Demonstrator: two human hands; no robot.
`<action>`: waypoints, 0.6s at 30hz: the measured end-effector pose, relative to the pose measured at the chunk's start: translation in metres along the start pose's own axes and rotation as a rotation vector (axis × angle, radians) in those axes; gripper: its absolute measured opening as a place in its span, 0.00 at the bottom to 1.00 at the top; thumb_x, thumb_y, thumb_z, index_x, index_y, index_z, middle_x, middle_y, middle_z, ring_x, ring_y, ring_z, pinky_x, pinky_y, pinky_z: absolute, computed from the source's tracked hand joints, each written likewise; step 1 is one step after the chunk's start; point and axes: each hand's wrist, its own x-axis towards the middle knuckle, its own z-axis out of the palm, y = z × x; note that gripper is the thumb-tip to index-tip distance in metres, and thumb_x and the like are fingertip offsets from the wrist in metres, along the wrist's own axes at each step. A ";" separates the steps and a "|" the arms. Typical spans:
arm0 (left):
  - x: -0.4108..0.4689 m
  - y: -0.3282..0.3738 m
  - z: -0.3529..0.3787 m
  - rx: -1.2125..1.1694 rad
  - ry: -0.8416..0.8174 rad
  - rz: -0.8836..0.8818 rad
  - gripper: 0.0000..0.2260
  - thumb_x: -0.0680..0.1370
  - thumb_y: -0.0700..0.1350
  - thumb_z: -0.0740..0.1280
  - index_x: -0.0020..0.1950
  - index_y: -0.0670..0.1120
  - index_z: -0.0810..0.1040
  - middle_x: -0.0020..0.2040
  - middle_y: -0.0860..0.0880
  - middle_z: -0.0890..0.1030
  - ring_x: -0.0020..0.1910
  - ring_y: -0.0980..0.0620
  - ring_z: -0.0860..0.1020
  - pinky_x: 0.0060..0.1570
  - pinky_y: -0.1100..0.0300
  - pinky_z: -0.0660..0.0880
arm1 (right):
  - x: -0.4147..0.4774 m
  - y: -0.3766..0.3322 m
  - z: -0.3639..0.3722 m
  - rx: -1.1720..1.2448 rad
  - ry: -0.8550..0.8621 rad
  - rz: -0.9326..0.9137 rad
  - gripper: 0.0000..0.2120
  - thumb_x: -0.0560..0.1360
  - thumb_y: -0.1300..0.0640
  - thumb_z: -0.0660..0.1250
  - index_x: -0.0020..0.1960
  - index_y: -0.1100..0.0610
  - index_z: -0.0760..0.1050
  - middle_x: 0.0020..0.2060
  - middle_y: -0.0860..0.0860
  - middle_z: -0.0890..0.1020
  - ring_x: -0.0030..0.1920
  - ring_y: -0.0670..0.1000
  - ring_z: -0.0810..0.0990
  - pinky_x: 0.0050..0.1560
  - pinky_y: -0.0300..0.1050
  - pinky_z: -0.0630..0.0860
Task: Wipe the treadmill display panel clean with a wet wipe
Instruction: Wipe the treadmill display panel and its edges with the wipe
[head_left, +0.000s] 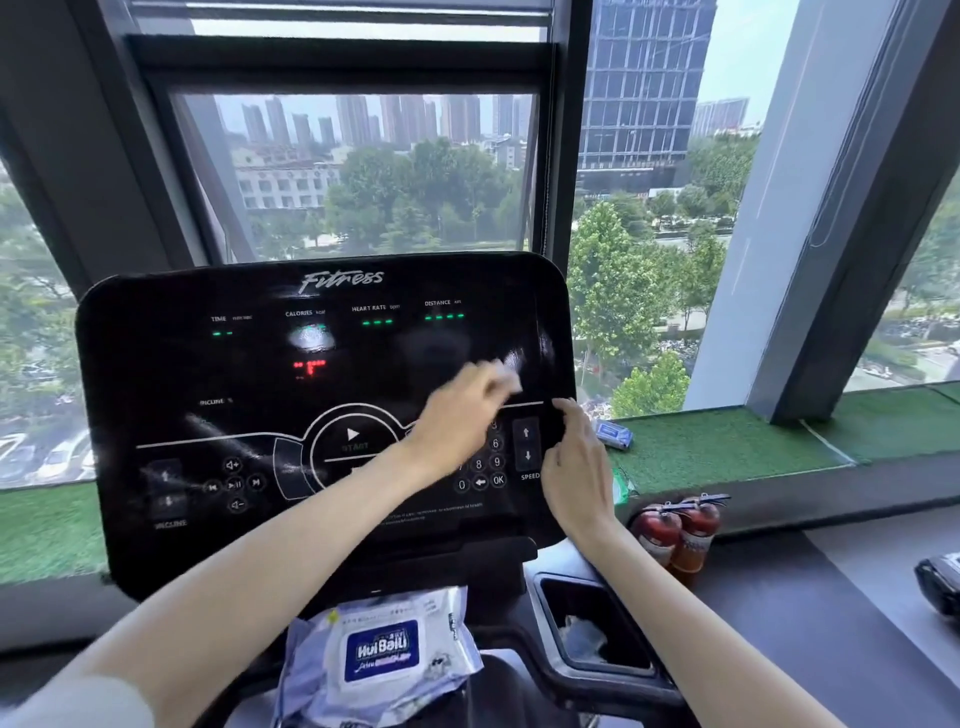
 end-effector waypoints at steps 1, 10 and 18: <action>-0.012 0.003 0.007 0.088 -0.148 0.280 0.23 0.67 0.28 0.66 0.60 0.45 0.74 0.55 0.49 0.74 0.48 0.51 0.72 0.38 0.54 0.75 | -0.001 0.001 0.002 -0.002 0.003 -0.008 0.26 0.71 0.72 0.57 0.68 0.58 0.63 0.66 0.56 0.71 0.52 0.58 0.78 0.54 0.56 0.74; -0.005 -0.009 -0.013 -0.062 0.201 -0.328 0.17 0.75 0.33 0.62 0.63 0.45 0.74 0.55 0.45 0.75 0.53 0.47 0.74 0.46 0.52 0.78 | -0.007 -0.006 0.008 -0.092 0.011 -0.001 0.28 0.71 0.71 0.57 0.70 0.57 0.62 0.73 0.59 0.59 0.67 0.58 0.67 0.68 0.54 0.63; -0.049 -0.063 -0.037 0.127 0.230 -0.058 0.23 0.69 0.28 0.69 0.61 0.44 0.77 0.51 0.45 0.76 0.48 0.48 0.78 0.37 0.57 0.80 | -0.012 -0.036 0.041 -0.169 -0.075 -0.229 0.34 0.68 0.72 0.59 0.73 0.61 0.59 0.75 0.60 0.52 0.76 0.55 0.49 0.75 0.53 0.47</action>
